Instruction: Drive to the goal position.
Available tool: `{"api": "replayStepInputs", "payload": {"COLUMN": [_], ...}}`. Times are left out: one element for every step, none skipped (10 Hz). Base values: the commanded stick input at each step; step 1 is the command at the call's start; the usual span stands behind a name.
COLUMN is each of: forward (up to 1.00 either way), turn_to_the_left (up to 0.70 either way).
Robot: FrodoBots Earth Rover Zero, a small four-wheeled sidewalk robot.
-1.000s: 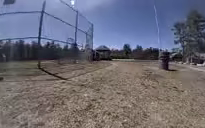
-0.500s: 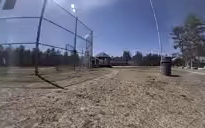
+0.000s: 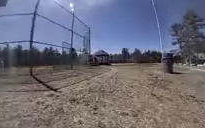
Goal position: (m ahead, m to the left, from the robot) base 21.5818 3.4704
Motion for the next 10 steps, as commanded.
{"api": "replayStepInputs", "payload": {"forward": [0.7,0.7,0.7,0.7,0.7,0.7,0.7,0.7,0.7,0.7], "turn_to_the_left": [-0.35,-0.35,-0.35,-0.35,-0.35,-0.35,-0.35,-0.15,0.0,0.0]}}
